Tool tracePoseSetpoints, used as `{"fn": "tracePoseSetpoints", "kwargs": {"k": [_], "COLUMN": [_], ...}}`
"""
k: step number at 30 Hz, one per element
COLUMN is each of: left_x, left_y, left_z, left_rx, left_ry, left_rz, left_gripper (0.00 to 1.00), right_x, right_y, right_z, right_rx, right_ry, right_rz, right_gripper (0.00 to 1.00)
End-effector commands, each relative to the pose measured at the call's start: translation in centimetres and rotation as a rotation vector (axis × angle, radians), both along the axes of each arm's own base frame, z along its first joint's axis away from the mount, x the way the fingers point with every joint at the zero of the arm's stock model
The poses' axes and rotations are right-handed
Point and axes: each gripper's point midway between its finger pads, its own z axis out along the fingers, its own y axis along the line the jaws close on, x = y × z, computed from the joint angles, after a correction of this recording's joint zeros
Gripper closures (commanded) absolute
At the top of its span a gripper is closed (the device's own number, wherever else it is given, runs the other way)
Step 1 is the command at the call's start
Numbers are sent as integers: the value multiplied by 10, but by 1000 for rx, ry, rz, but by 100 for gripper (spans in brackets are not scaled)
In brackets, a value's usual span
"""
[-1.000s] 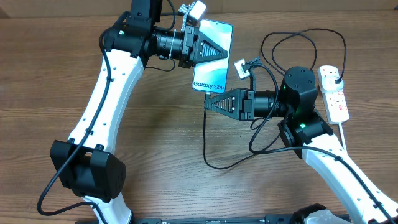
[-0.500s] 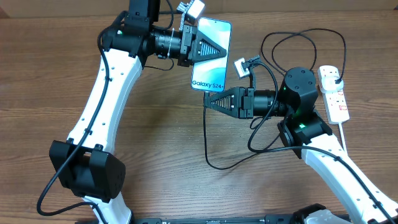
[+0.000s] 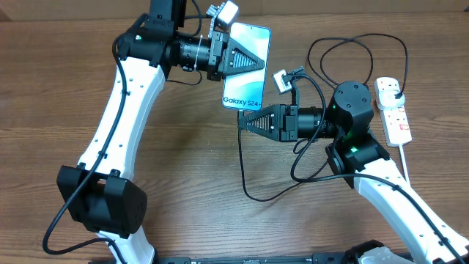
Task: Plug charger to phone and switch on socket
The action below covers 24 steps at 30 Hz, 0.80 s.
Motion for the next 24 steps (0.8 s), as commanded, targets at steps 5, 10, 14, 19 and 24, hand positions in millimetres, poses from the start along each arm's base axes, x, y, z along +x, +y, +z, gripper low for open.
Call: {"fn": "tracePoseSetpoints", "kwargs": {"k": [5, 10, 14, 19, 24], "left_x": [-18, -20, -20, -18, -18], "left_y": [-10, -13, -14, -14, -14], "left_z": [4, 4, 4, 1, 1], "left_rx": [-16, -15, -15, 6, 3], "left_ry": [-8, -8, -9, -13, -8], "left_rz": [-55, -62, -64, -48, -50], "left_gripper": [96, 96, 96, 96, 95], "right_x": [33, 40, 41, 45, 49], "right_y": [-10, -12, -12, -18, -28], "right_z": [18, 19, 21, 26, 25], "right_rx": [25, 27, 34, 44, 40], "right_ry": [-61, -46, -60, -83, -92], "right_rz": [-183, -230, -233, -249, -259], "right_gripper": [96, 96, 96, 95, 37]}}
